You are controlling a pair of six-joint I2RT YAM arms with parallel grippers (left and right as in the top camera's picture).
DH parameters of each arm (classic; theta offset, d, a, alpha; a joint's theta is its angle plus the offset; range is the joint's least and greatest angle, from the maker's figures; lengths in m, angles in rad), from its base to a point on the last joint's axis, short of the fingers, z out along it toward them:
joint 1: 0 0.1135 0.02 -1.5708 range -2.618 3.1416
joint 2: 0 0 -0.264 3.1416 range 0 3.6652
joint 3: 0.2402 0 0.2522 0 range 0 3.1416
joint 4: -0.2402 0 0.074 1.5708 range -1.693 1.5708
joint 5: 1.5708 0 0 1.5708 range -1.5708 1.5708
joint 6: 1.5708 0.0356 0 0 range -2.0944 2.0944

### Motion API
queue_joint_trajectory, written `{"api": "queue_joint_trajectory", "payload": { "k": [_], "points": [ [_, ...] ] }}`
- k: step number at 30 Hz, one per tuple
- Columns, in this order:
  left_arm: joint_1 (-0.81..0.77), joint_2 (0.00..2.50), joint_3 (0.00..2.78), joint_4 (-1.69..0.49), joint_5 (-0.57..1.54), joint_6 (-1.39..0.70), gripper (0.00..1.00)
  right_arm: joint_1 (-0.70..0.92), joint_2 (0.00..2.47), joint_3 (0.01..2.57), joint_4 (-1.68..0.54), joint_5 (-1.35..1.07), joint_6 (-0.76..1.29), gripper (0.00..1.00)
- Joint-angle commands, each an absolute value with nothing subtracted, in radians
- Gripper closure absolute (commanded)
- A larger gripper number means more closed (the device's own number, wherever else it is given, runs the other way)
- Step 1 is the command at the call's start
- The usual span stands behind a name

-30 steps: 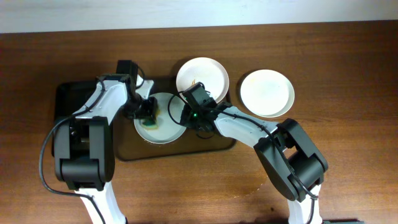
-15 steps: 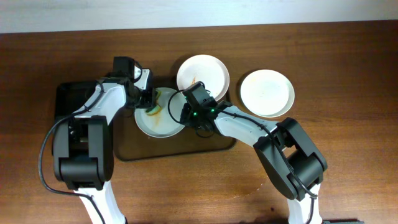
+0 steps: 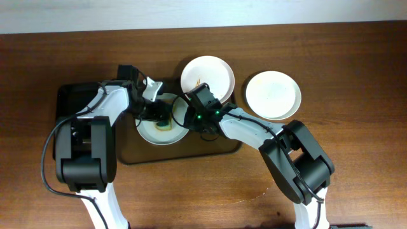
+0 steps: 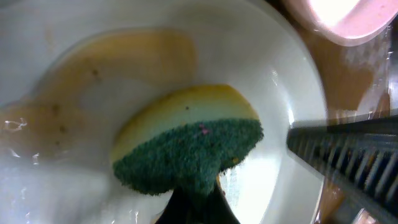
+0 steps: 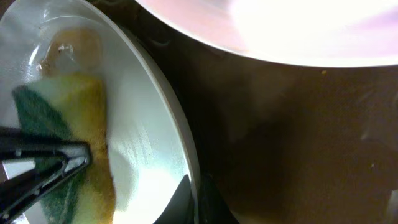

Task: Clean dirty plates on tray and stack at the side
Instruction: 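Scrub the light blue plate with the sponge in the left gripper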

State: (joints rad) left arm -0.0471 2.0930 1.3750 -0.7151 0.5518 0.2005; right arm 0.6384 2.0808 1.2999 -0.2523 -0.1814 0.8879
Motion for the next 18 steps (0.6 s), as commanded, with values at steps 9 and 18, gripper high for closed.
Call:
{"api": "queue_joint_trajectory", "payload": {
  "k": [9, 18],
  "points": [
    [-0.053, 2.128, 1.394, -0.783, -0.008, -0.202, 0.99, 0.638, 2.103, 1.297, -0.26, -0.191, 0.89, 0.96],
    [-0.059, 2.128, 1.394, -0.913, 0.567, 0.23, 0.99, 0.638, 2.103, 1.297, -0.257, -0.207, 0.889, 0.96]
  ]
}}
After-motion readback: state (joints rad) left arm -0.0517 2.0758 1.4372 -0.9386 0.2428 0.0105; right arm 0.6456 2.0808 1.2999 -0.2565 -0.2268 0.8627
